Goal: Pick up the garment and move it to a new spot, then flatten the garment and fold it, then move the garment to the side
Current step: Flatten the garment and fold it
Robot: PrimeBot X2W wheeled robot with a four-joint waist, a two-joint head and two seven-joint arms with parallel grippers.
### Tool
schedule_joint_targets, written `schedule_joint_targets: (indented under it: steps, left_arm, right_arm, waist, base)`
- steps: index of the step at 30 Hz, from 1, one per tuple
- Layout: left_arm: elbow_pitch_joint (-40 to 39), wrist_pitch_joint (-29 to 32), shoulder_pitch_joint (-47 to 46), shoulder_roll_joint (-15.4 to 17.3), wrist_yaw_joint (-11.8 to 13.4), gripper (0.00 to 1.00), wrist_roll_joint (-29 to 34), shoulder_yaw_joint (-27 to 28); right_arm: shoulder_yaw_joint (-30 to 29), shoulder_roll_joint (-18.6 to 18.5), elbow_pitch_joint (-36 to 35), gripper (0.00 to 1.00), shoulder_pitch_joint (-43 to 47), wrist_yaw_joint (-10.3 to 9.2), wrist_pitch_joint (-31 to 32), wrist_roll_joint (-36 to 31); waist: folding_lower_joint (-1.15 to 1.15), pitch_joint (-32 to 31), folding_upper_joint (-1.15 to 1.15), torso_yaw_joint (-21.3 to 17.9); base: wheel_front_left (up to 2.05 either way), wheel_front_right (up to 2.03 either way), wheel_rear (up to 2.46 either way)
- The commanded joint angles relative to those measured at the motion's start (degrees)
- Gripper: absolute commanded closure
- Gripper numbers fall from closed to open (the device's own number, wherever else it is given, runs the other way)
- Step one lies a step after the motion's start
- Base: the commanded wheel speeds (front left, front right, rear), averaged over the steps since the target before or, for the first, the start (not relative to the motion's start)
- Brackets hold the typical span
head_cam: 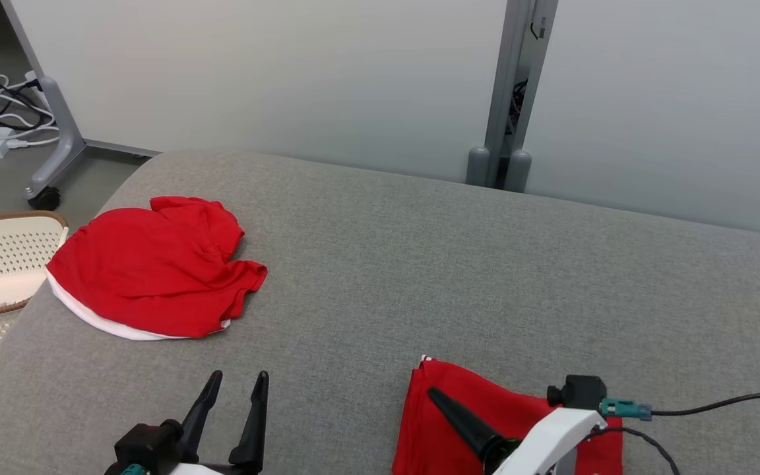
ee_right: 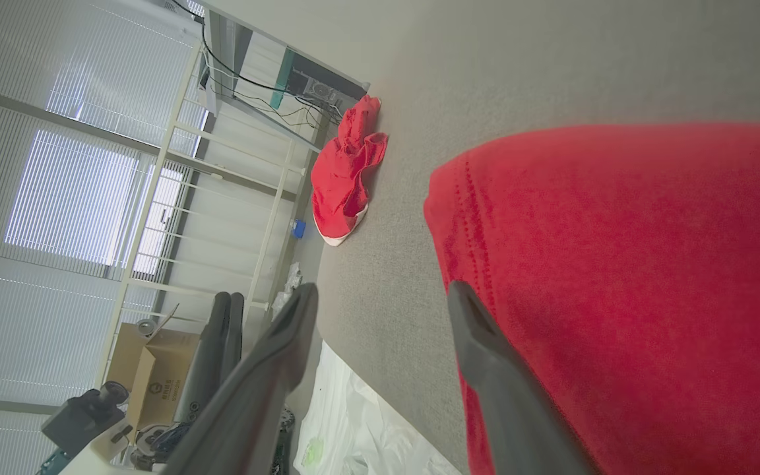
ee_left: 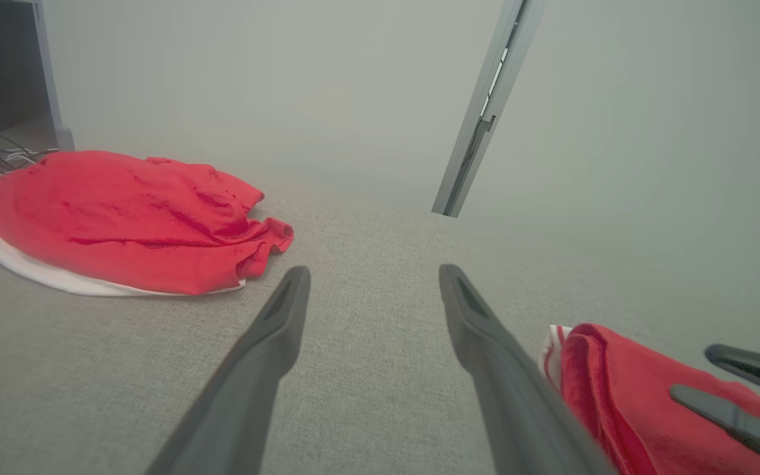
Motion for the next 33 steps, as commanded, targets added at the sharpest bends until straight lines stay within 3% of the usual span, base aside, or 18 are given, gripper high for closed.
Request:
schedule_joint_targets:
  steps: [1, 7, 10, 14, 17, 20, 24, 28, 33]
  left_arm:
    - [-0.3, -0.2, -1.4, 0.2, 0.0, 0.0, 0.3, 0.4]
    - [-2.1, -0.2, -1.4, 0.2, -0.1, 0.0, 0.6, 1.1]
    - [-3.6, -0.2, -1.7, 0.2, 0.0, 0.0, 0.3, 1.0]
    - [-5.3, -0.2, -1.4, 0.2, 0.3, 0.0, -0.8, 1.4]
    - [-6.6, -0.2, -1.0, 0.2, 1.0, 0.0, -1.7, 2.3]
    - [-7.9, -0.2, -0.8, 0.2, 1.4, 0.0, -2.2, 2.8]
    - [-9.2, -0.2, 0.8, 0.2, 2.3, 0.0, -1.3, 3.4]
    - [-10.0, -0.2, 1.8, 0.2, 3.1, 0.0, -1.0, 3.8]
    - [-9.7, -0.2, 4.3, 0.2, 6.5, 0.0, -1.9, 4.3]
  right_arm:
    - [-0.5, -1.1, -0.9, 0.0, -1.0, 0.13, -0.7, 0.0]
    - [-3.3, -7.7, -4.6, 0.0, -3.1, 0.13, -6.1, -5.3]
    - [-4.1, -12.8, -3.2, 0.0, -4.9, 0.13, -11.1, -14.8]
    - [-8.5, -15.2, -0.3, 0.0, -5.5, 0.13, -13.2, -28.7]
    - [-16.3, -14.1, -1.6, 0.0, -3.7, 0.13, -13.2, -39.5]
    - [-22.7, -13.7, -4.2, 0.0, -0.8, 0.12, -13.2, -55.8]
    - [-34.5, -6.2, -11.5, 0.0, 7.5, 0.08, -13.2, -75.7]
    - [-39.9, -2.2, -15.2, 0.0, 11.6, 0.08, -13.2, -80.2]
    - [-45.8, 3.3, -17.5, 0.0, 16.6, 0.08, -13.2, -84.0]
  waist:
    - [0.0, -0.4, 0.0, -0.7]
    - [0.0, -2.1, 0.0, -4.2]
    - [0.0, -3.0, 0.0, -6.7]
    - [0.0, -4.0, 0.0, -9.4]
    - [0.0, -4.6, 0.0, -11.5]
    - [0.0, -4.8, 0.0, -13.2]
    - [0.0, -4.7, 0.0, -16.1]
    - [0.0, -4.6, 0.0, -16.9]
    - [0.0, -4.3, 0.0, -17.9]
  base:
    - [0.0, 0.0, 0.0]
    - [0.0, 0.0, 0.0]
    - [0.0, 0.0, 0.0]
    - [0.0, 0.0, 0.0]
    - [0.0, 0.0, 0.0]
    - [0.0, 0.0, 0.0]
    - [0.0, 0.0, 0.0]
    - [0.0, 0.0, 0.0]
    - [0.0, 0.0, 0.0]
